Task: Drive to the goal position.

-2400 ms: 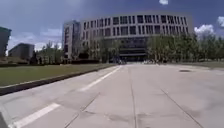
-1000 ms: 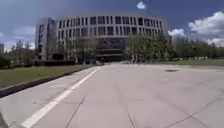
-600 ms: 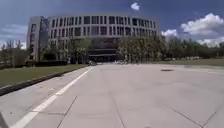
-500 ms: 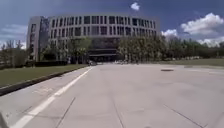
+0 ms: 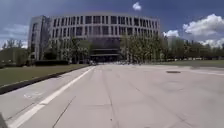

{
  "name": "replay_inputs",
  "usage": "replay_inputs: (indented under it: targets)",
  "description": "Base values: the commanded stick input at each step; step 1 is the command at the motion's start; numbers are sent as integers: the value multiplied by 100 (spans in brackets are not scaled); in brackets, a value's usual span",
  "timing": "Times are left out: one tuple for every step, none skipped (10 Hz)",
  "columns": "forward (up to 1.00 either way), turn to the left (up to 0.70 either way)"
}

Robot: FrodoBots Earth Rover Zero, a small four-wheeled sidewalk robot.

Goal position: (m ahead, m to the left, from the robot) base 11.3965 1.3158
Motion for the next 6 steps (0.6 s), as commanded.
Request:
replay_inputs:
  targets:
    - [85, 1]
    - [85, 1]
    - [85, 1]
    - [85, 1]
    - [85, 1]
    - [85, 1]
